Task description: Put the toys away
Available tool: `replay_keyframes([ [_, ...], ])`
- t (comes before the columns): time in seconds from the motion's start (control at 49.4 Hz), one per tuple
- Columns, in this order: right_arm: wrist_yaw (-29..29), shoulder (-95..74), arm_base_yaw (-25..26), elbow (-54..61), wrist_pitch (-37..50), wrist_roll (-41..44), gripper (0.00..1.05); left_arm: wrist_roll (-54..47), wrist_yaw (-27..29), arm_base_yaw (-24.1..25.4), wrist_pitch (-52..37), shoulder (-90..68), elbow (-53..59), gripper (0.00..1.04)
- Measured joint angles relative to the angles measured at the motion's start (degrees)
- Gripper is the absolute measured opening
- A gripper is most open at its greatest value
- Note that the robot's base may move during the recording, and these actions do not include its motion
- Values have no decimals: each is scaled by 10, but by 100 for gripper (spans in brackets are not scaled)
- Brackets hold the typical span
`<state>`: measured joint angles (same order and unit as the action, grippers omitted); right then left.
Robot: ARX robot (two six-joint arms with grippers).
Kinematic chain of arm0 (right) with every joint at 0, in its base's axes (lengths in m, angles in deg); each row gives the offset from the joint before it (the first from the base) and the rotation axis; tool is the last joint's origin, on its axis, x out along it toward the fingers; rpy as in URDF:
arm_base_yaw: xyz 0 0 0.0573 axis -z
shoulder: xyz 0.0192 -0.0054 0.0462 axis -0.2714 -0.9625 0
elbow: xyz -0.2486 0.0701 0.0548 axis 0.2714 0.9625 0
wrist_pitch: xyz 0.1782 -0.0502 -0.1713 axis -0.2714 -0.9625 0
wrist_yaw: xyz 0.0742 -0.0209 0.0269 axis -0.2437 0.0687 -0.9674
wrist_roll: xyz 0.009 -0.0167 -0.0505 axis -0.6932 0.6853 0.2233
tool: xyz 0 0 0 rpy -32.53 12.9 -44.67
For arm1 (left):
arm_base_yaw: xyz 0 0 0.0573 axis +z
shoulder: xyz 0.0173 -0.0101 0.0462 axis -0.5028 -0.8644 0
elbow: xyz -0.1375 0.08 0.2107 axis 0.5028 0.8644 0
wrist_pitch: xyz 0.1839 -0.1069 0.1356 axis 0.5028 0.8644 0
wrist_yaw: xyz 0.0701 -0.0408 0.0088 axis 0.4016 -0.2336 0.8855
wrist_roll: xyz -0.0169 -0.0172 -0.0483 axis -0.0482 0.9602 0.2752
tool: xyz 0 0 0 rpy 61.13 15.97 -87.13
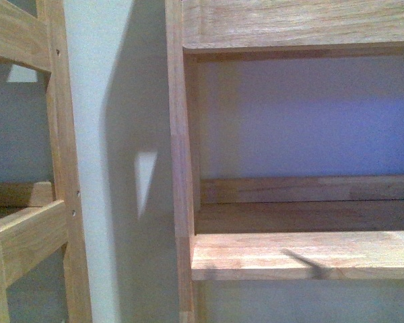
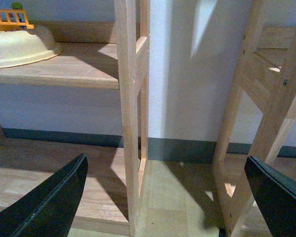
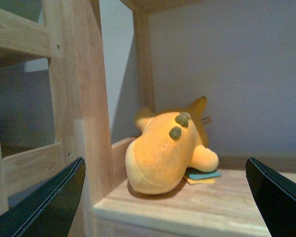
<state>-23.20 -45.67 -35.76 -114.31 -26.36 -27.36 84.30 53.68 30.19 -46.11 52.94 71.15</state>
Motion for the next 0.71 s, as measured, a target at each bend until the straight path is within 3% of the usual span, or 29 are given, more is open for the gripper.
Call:
replay_keyframes([
  [0.243,25,224,11,266,-6,16,98,0,0,0,0,0,0,99],
  [0.506,14,428,144,518,-5,4,98,0,0,0,0,0,0,99],
  [0.708,71,474,97,606,9,2,98,0,0,0,0,0,0,99],
])
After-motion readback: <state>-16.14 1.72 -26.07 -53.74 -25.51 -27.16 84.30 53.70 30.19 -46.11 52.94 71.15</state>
